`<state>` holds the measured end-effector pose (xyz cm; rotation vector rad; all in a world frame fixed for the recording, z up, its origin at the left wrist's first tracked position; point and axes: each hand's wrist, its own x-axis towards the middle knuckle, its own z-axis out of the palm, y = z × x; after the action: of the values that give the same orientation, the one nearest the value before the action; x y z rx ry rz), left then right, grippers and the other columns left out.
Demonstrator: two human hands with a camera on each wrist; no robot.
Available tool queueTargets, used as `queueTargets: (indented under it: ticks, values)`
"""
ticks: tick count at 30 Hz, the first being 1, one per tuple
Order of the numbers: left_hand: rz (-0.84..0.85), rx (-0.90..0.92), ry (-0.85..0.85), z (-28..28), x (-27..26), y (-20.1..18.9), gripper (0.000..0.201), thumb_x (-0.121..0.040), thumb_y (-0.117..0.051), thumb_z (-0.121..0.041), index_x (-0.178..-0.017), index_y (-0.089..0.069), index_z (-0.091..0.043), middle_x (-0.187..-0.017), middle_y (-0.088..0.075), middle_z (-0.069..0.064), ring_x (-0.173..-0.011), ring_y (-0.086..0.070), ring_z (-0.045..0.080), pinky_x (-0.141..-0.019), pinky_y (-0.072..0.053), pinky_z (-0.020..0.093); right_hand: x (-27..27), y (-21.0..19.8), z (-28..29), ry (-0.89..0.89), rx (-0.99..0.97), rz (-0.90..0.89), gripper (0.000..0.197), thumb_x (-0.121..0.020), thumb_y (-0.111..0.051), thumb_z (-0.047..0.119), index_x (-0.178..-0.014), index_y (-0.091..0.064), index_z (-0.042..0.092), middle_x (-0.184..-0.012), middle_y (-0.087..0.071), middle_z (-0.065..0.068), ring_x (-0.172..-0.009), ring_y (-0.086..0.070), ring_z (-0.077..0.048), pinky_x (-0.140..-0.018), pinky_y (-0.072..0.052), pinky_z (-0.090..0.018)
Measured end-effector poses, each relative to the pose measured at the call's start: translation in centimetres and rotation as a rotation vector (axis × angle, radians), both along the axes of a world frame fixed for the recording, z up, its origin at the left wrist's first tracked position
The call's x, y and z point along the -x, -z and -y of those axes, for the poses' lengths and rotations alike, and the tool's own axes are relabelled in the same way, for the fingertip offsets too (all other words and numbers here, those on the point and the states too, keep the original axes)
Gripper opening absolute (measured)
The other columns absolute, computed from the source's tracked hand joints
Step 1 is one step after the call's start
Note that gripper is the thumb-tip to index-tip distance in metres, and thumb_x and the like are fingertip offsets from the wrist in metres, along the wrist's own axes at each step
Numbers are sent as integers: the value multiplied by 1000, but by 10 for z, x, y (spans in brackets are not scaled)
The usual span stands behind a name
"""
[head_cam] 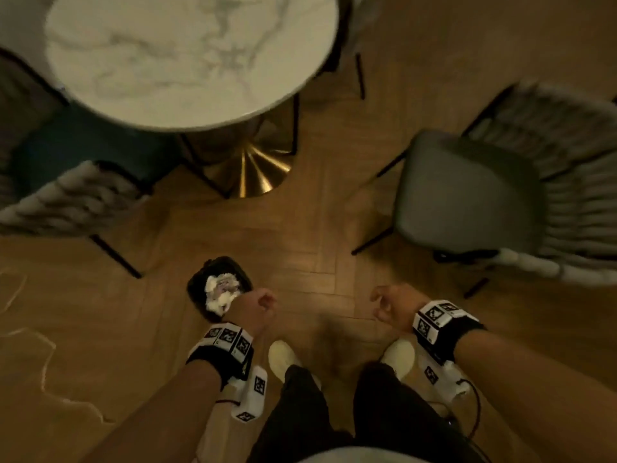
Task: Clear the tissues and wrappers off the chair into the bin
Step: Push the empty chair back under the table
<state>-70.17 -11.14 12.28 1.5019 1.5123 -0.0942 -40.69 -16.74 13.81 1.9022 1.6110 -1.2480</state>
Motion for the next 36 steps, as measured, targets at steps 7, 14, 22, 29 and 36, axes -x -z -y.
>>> queueTargets:
  ticks: [7,14,22,29,36]
  values:
    - [-19,-28,395,19,-183,-40,12,-85,-62,-17,-90,-62,-28,-94,-69,2,-84,-62,15,-71,-46,22,-187,-23,118,355,-70,39,39,-85,-59,38,-120,-58,22,-106,-71,-1,-99,-64,-21,-89,-50,-32]
    - [14,-29,619,54,-374,-47,11,-86,-58,-9,-95,-62,-14,-92,-64,5,-80,-59,17,-57,-40,3,-317,-19,207,631,-19,49,38,-86,-62,36,-121,-58,22,-110,-68,-1,-103,-62,-19,-89,-47,-30]
    - [136,-83,797,63,-533,-47,13,-81,-64,-23,-94,-66,-25,-91,-69,-3,-81,-63,14,-81,-54,32,-414,-20,207,704,-66,100,36,-84,-62,39,-117,-61,25,-102,-70,-2,-97,-64,-19,-84,-48,-29]
    - [259,7,725,54,-640,-19,12,-81,-64,-24,-93,-65,-25,-92,-71,-1,-85,-65,14,-79,-53,29,-512,-23,171,594,-76,191,38,-84,-59,45,-118,-58,28,-102,-69,2,-92,-65,-16,-81,-53,-31]
    - [253,77,503,58,-715,2,8,-79,-66,-25,-87,-66,-25,-89,-71,-2,-82,-65,14,-80,-54,31,-617,-23,119,401,-64,138,35,-85,-57,43,-116,-59,26,-104,-69,1,-96,-65,-19,-84,-54,-34]
